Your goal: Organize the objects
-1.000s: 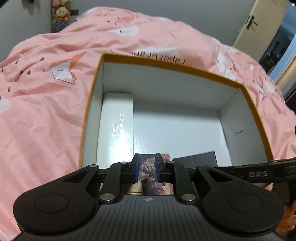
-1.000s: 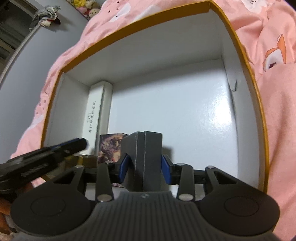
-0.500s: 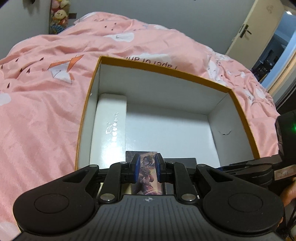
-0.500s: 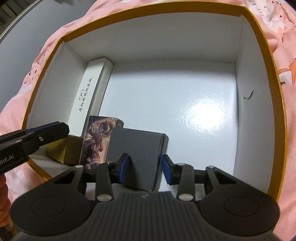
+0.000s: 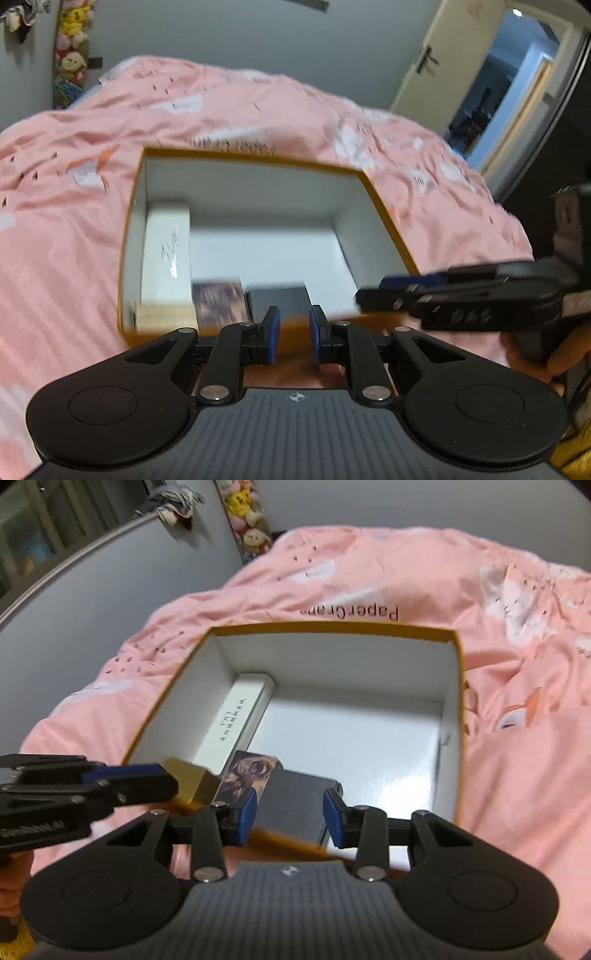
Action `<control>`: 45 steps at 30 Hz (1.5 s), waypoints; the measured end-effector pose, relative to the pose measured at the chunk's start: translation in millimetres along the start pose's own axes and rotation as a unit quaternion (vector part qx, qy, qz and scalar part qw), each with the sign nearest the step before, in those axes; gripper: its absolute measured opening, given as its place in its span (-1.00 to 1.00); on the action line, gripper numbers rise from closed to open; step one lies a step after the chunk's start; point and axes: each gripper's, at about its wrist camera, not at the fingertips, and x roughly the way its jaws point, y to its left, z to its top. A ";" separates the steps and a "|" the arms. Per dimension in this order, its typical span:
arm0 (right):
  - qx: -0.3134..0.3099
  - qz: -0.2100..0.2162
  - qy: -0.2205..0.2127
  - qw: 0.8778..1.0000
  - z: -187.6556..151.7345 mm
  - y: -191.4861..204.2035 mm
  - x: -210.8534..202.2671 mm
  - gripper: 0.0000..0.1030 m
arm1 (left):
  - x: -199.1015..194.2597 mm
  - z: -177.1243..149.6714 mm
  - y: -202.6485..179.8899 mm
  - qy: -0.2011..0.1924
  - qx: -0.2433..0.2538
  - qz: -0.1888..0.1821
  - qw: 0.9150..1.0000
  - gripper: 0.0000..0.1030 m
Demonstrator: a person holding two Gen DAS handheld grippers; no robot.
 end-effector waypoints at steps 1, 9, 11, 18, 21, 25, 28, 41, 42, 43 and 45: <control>0.001 0.000 -0.002 1.000 -5.8 0.4 -8.3 -0.19 | -1.3 -5.5 -2.9 0.016 0.001 -0.002 1.000 -0.55; 0.022 -0.007 0.021 0.999 -68.5 -2.3 -40.6 -0.05 | -11.8 -46.3 -16.1 0.091 0.006 -0.002 0.996 -0.26; 0.034 -0.018 0.029 0.999 -82.4 -7.6 -43.1 -0.05 | -16.1 -52.8 -20.6 0.094 0.015 -0.002 0.995 -0.17; 0.034 -0.019 0.062 0.997 -118.6 -8.9 -49.2 -0.04 | -18.8 -76.7 -36.4 0.151 0.056 0.026 0.987 0.00; 0.023 -0.003 0.086 0.996 -126.7 -0.8 -42.1 -0.04 | -18.8 -89.2 -30.9 0.171 0.049 0.031 0.984 0.12; 0.003 0.025 0.116 0.993 -129.4 9.5 -26.4 -0.06 | -9.0 -101.4 -22.9 0.199 0.032 0.021 0.979 0.17; -0.009 0.025 0.126 0.992 -129.6 14.1 -16.2 -0.21 | 3.4 -106.0 -15.3 0.212 0.012 0.020 0.977 0.17; -0.076 0.006 0.071 0.995 -96.0 38.0 7.4 -0.27 | -9.1 -92.2 -2.3 0.123 -0.005 0.026 0.992 -0.09; -0.074 0.006 0.066 0.995 -91.9 38.5 11.0 -0.27 | -10.0 -89.4 -0.7 0.114 -0.007 0.029 0.993 -0.11; -0.074 0.005 0.060 0.995 -89.0 39.3 13.5 -0.27 | -11.3 -86.4 0.9 0.105 -0.007 0.031 0.994 -0.13; -0.077 -0.001 0.053 0.996 -83.1 42.3 20.3 -0.27 | -9.6 -78.8 4.7 0.090 -0.008 0.034 0.995 -0.16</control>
